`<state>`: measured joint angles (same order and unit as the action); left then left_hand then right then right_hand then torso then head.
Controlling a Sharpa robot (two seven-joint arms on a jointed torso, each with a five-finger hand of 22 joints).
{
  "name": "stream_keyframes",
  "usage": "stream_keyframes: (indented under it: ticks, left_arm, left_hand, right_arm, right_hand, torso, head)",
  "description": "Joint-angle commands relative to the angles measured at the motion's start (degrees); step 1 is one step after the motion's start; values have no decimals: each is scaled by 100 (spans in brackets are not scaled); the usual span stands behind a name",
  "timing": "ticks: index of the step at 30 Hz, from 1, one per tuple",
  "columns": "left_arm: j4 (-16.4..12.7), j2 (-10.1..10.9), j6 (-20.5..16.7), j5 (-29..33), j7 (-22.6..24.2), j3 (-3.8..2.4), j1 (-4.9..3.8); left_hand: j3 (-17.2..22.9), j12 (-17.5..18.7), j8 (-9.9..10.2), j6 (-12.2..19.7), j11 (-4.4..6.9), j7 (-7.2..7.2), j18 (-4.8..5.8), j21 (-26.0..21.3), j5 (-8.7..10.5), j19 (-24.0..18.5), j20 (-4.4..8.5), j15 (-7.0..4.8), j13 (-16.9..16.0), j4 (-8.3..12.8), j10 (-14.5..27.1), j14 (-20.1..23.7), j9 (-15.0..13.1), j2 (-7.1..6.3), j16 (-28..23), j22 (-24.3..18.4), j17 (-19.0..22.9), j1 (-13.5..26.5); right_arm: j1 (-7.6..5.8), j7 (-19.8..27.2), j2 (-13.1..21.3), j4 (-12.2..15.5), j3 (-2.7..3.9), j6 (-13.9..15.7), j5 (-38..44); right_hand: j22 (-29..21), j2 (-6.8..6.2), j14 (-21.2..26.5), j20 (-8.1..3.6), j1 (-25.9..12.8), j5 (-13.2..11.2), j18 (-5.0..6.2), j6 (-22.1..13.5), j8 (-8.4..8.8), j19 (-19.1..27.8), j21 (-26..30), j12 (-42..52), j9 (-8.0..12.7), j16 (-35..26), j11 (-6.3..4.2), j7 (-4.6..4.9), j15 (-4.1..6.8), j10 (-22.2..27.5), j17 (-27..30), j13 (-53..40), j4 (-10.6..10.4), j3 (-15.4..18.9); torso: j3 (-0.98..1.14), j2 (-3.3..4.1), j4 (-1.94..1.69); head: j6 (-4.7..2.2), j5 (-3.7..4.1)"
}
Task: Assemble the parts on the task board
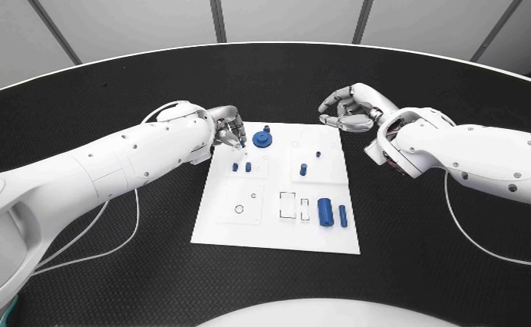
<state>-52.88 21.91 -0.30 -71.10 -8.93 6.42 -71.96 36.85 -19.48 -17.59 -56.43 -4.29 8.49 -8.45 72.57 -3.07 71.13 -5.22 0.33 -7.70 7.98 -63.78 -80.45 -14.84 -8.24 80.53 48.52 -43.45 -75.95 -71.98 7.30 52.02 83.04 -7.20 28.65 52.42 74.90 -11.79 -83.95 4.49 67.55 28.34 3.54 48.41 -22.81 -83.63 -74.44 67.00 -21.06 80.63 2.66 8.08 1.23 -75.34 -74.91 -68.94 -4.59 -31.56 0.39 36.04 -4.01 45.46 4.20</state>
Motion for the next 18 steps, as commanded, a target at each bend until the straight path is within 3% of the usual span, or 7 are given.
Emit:
stream_keyframes:
  ticks: [1, 18]
  left_arm:
    - [8, -13, 24, -1, 2, 0, 16]
    - [26, -35, 58, -2, 16, 0, 88]
  left_hand:
    - [16, 1, -15, -29, -8, -4, 87, 25, 7, 48, -3, -39, -5, 3, -49, 1, -10, 8, -27, 0, 5, 56]
    - [19, 8, -11, -29, -8, -2, 84, 19, 8, 40, -2, -39, -4, 4, -52, 8, -10, 8, -37, -14, 39, 61]
  right_arm:
    - [0, 0, -1, 1, 0, 0, 0]
    - [0, 1, 9, 15, 0, 2, 0]
  right_hand:
    - [186, 44, -285, -28, -23, 23, 27, 16, -20, 6, 12, 28, 6, -19, 8, -16, 40, -36, -228, 0, 6, -28]
    - [179, 47, -285, -29, -31, 27, 29, 9, -22, 7, 25, 26, 11, -25, 10, -14, 40, -34, -227, 6, 7, -29]
  torso:
    - [-1, -7, -5]
    - [7, -8, -1]
  head:
    - [17, 7]
    - [63, 16]
